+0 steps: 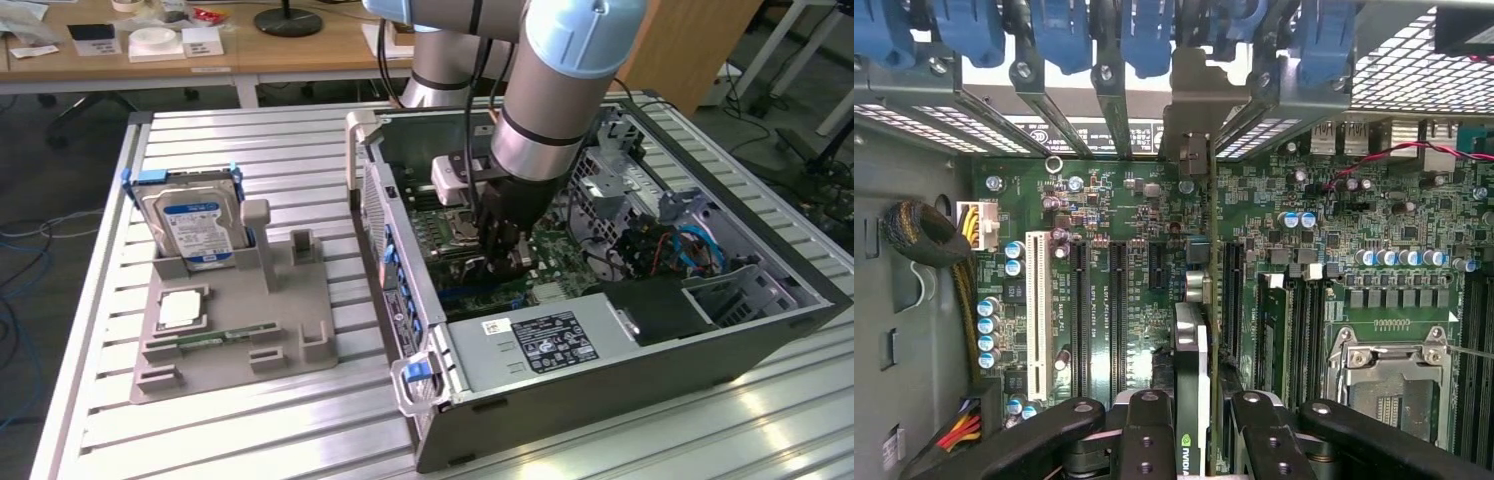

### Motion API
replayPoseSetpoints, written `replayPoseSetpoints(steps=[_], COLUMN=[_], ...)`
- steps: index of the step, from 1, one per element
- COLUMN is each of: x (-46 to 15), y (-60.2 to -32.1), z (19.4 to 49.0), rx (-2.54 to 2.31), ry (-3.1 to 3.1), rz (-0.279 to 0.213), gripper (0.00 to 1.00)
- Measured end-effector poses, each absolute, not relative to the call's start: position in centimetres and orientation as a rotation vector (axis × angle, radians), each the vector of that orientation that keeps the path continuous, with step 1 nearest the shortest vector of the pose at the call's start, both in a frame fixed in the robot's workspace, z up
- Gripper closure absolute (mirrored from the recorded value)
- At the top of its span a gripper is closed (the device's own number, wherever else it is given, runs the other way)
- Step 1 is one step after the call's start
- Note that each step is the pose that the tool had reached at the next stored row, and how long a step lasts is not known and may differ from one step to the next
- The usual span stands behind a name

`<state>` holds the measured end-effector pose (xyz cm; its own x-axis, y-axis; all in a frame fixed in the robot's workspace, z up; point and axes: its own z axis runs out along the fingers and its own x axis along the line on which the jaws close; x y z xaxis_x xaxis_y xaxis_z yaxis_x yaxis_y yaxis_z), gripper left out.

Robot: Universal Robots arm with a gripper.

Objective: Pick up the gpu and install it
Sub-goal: 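Insert the gpu into the slot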

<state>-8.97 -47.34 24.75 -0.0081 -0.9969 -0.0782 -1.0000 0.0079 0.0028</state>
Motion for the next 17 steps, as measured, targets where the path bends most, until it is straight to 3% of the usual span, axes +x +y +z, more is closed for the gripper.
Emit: replayPoseSetpoints(steps=[17], x=[-8.97], y=[-47.32], z=[24.93], rx=[-2.175], ry=[2.193], rz=[0.086], gripper=[0.73])
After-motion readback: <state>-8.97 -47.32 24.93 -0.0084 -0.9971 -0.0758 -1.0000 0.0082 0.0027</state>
